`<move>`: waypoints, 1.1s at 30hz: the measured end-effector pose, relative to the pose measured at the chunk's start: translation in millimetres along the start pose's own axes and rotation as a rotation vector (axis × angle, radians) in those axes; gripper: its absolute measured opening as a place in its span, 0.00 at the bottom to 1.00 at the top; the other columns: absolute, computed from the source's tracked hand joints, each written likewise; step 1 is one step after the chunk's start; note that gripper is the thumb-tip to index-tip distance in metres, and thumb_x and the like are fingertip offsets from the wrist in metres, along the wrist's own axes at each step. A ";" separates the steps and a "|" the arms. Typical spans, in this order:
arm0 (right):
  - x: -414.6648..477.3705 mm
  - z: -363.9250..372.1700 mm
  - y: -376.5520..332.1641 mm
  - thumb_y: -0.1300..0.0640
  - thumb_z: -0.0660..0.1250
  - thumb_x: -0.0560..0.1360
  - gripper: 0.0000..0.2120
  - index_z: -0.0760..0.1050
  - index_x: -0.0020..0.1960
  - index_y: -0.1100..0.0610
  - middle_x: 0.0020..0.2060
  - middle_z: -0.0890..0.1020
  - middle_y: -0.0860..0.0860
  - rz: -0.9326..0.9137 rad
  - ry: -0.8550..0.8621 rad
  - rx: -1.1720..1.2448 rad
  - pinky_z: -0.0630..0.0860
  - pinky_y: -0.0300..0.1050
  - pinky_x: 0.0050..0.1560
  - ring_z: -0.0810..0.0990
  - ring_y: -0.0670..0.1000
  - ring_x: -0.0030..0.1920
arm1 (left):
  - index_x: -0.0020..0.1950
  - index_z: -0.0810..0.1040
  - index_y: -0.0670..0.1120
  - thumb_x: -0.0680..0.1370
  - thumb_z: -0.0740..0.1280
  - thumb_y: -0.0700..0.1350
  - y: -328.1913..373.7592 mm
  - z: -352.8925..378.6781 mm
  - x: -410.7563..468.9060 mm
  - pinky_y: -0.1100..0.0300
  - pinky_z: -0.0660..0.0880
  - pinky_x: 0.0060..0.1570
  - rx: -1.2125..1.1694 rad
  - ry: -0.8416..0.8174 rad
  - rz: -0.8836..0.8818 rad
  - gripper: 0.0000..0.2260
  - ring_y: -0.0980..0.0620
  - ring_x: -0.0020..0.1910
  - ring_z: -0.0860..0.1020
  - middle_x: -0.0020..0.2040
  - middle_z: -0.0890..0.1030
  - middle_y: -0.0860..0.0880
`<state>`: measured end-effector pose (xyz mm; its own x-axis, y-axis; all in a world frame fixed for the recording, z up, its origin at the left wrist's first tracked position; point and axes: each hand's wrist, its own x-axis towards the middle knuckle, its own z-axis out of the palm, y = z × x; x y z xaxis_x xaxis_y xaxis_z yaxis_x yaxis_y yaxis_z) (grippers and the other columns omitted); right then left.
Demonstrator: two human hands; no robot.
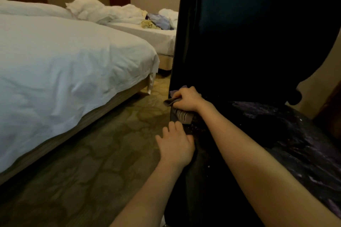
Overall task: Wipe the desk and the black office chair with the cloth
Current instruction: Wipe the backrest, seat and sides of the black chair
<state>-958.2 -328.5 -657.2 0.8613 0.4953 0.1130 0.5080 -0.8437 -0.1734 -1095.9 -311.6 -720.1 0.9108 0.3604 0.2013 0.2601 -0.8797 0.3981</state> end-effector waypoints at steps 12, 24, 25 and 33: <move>-31.4 -3.6 29.8 0.55 0.67 0.72 0.15 0.79 0.59 0.54 0.54 0.80 0.54 0.055 0.182 0.289 0.72 0.46 0.56 0.76 0.55 0.57 | 0.68 0.61 0.48 0.79 0.52 0.51 -4.4 -2.5 -7.7 0.42 0.65 0.61 -0.334 -0.132 -0.235 0.18 0.42 0.64 0.67 0.65 0.66 0.45; -8.3 7.7 5.9 0.52 0.62 0.75 0.13 0.75 0.60 0.48 0.58 0.74 0.56 0.153 0.052 -0.108 0.67 0.52 0.55 0.64 0.61 0.64 | 0.66 0.61 0.49 0.80 0.51 0.48 -4.1 -3.0 -8.5 0.43 0.63 0.62 -0.428 -0.103 -0.303 0.15 0.44 0.65 0.68 0.66 0.66 0.47; -8.8 6.4 3.4 0.52 0.62 0.75 0.13 0.75 0.59 0.48 0.58 0.74 0.56 0.145 0.051 -0.127 0.67 0.52 0.55 0.64 0.60 0.64 | 0.66 0.61 0.49 0.80 0.51 0.49 -5.9 -5.1 -7.6 0.43 0.63 0.62 -0.461 -0.139 -0.313 0.15 0.44 0.65 0.68 0.67 0.66 0.47; -7.7 12.6 -11.8 0.51 0.63 0.76 0.18 0.73 0.65 0.47 0.62 0.72 0.56 0.207 0.131 -0.176 0.67 0.54 0.59 0.63 0.61 0.65 | 0.77 0.42 0.55 0.83 0.46 0.55 -38.1 -10.9 -19.7 0.53 0.60 0.67 -0.889 -0.672 -0.383 0.24 0.42 0.72 0.62 0.76 0.56 0.45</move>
<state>-970.7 -319.7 -668.3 0.9319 0.2881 0.2202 0.3027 -0.9524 -0.0350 -1127.3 -281.8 -729.5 0.8769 0.0840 -0.4732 0.4804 -0.1283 0.8676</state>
